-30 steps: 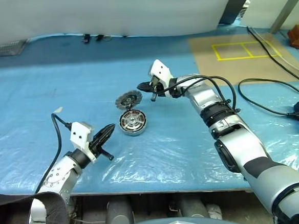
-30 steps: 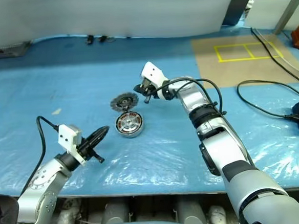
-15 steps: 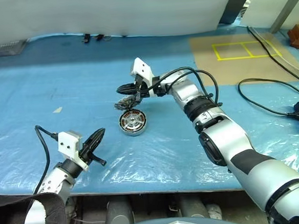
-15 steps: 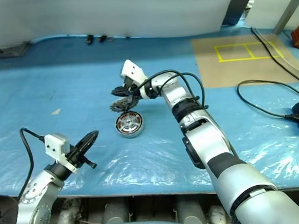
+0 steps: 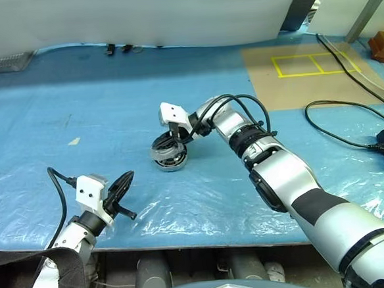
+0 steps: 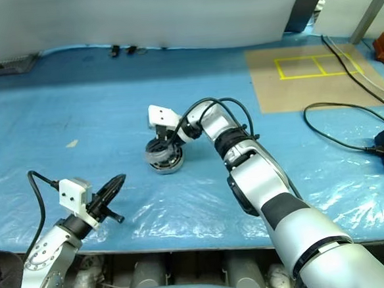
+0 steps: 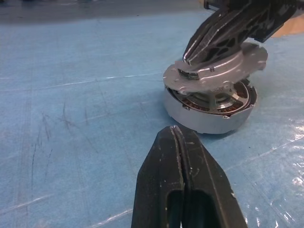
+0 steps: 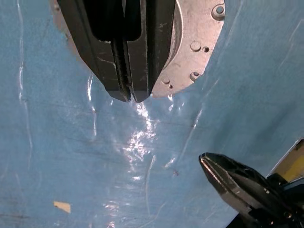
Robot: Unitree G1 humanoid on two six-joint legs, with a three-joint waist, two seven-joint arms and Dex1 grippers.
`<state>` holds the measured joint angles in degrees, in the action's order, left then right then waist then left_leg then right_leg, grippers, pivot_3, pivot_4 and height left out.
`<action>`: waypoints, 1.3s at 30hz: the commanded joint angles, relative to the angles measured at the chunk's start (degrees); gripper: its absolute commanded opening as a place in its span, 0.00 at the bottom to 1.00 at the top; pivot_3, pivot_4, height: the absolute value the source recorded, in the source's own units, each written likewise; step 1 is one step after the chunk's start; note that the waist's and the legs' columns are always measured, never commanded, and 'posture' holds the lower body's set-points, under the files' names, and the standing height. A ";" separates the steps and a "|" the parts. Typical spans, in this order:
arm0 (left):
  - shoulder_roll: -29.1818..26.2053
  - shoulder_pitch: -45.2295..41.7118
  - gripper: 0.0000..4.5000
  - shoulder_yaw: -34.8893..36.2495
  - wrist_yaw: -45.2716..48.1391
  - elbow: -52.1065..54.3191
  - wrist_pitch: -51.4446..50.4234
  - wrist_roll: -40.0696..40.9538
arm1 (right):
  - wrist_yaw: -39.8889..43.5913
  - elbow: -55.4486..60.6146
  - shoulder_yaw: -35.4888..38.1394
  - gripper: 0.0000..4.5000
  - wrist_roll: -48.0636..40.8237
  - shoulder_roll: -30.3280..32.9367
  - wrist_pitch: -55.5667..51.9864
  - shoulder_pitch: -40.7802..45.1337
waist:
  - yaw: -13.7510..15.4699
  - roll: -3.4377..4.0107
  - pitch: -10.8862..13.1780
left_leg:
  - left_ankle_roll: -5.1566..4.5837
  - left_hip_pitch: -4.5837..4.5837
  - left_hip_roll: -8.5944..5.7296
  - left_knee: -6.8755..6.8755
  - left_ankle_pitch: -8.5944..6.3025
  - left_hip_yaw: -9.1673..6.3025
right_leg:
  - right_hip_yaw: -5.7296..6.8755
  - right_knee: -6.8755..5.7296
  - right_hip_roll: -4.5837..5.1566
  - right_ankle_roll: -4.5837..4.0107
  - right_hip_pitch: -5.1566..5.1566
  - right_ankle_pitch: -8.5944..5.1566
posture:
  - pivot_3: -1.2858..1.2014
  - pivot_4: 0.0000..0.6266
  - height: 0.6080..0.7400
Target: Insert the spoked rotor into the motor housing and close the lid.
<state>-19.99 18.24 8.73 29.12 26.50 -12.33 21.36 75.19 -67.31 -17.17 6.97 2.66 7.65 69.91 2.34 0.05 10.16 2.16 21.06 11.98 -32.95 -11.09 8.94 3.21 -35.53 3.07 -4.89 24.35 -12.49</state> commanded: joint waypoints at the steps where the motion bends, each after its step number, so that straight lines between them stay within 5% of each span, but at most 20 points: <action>1: -0.38 -0.15 0.01 0.14 0.09 1.45 0.84 0.11 | -1.49 0.68 -0.62 0.00 1.62 0.50 2.20 -1.16 | 0.00 0.00 0.00 | 0.00 -0.01 0.00 0.00 0.00 0.00 | 0.00 0.00 0.00 0.00 0.00 0.00 | 0.52 0.24 1.00; 8: -0.50 -1.84 0.00 -0.05 0.46 -0.49 1.87 -0.81 | -6.95 0.57 0.98 0.05 1.77 0.13 1.08 -3.62 | 0.01 0.00 0.00 | 0.00 -0.06 0.00 -0.04 0.00 0.01 | -0.01 -0.10 0.00 0.00 -0.01 0.00 | 0.52 0.24 1.00; 20: -1.00 -3.40 0.00 -1.07 1.83 -2.14 2.59 -1.60 | -4.18 9.18 4.36 0.92 -1.84 2.61 -1.79 -8.65 | 0.10 0.00 0.00 | -0.01 -0.04 0.00 -0.06 0.00 0.01 | -0.01 -0.11 0.01 -0.01 -0.01 0.00 | 0.52 0.24 1.00; 27: -2.34 -5.29 0.00 -1.07 3.31 -4.11 2.49 -1.35 | -5.88 12.96 2.81 0.92 -0.50 4.22 -1.90 -12.85 | 0.01 0.00 -0.01 | -0.01 -0.06 -0.02 -0.08 0.01 0.02 | -0.02 -0.14 0.01 -0.01 -0.01 0.00 | 0.52 0.24 1.00; 32: -2.37 -6.40 0.00 -0.76 3.21 -4.21 2.62 -1.14 | -5.97 15.78 1.79 0.66 -0.64 3.57 -2.66 -14.36 | 0.03 -0.01 -0.01 | -0.01 -0.07 -0.01 -0.08 0.01 0.02 | -0.02 -0.15 0.01 -0.01 -0.01 0.00 | 0.52 0.24 1.00; 39: -2.10 -5.57 0.00 -0.51 2.61 -4.66 3.39 -1.67 | -6.07 19.69 0.57 0.66 -0.98 2.42 -5.37 -15.53 | -0.10 -0.01 -0.01 | -0.01 -0.08 0.00 -0.07 0.01 0.02 | -0.03 -0.13 -0.01 -0.01 0.00 0.00 | 0.52 0.24 1.00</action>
<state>-21.93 12.32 7.26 31.96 21.01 -10.29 19.87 68.61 -49.70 -15.84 6.49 5.56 2.84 54.92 2.24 0.04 10.15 2.15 20.98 11.97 -33.02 -11.09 8.96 3.18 -35.65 3.06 -4.90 24.35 -12.49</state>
